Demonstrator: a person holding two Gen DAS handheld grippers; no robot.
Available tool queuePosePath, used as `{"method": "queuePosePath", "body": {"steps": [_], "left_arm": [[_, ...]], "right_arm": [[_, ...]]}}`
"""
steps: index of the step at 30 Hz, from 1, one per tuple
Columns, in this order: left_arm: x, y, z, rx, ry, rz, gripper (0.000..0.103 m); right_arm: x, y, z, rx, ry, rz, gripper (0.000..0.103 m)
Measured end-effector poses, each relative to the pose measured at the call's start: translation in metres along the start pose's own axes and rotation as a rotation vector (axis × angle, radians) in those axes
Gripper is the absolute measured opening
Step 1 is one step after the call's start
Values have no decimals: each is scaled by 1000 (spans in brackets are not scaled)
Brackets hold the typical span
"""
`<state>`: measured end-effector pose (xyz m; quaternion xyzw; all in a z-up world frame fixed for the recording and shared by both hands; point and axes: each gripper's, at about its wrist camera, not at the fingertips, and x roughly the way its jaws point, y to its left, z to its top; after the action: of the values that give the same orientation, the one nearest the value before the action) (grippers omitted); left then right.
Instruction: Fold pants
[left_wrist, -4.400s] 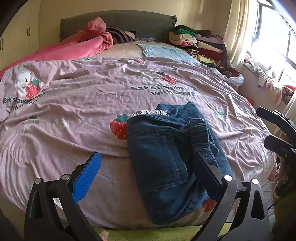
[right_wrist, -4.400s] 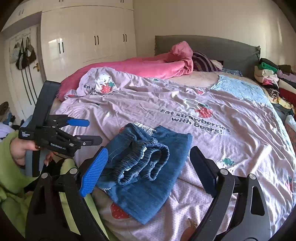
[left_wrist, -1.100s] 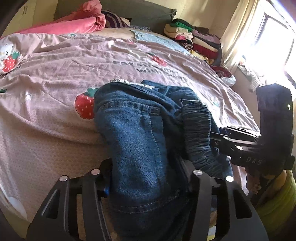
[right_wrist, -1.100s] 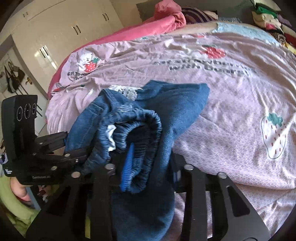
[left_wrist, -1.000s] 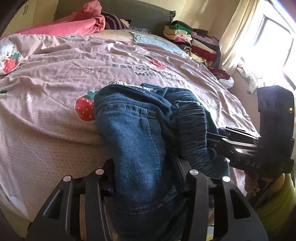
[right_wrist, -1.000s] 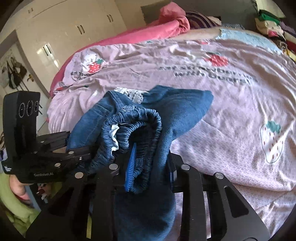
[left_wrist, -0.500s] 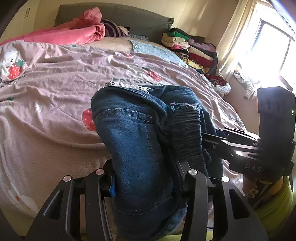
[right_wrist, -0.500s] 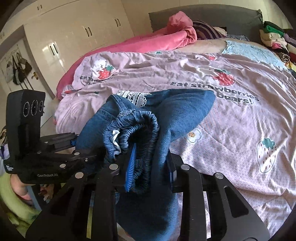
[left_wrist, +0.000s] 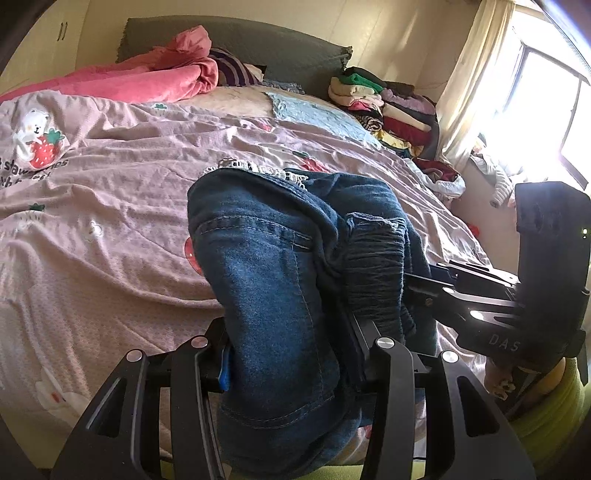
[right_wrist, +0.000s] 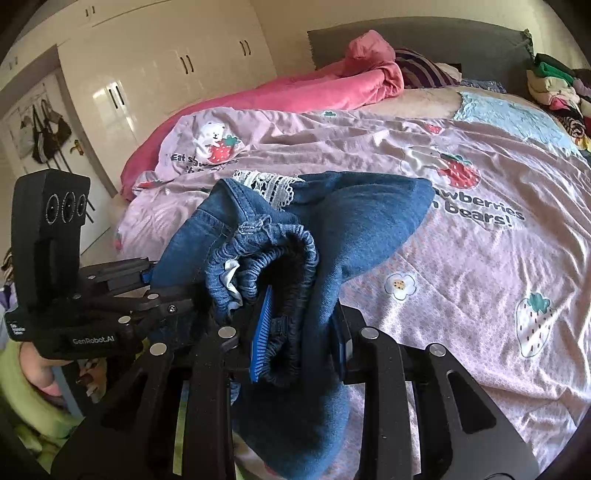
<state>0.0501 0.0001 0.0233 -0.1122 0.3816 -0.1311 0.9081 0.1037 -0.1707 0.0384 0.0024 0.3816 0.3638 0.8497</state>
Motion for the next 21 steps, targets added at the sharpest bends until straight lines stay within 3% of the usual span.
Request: {"method": "queuePosePath", "body": {"steps": [21], "left_arm": [[12,10,25,5,-3,28,43]], "right_arm": [[21,-11,28,-10,-7,5,21]]}}
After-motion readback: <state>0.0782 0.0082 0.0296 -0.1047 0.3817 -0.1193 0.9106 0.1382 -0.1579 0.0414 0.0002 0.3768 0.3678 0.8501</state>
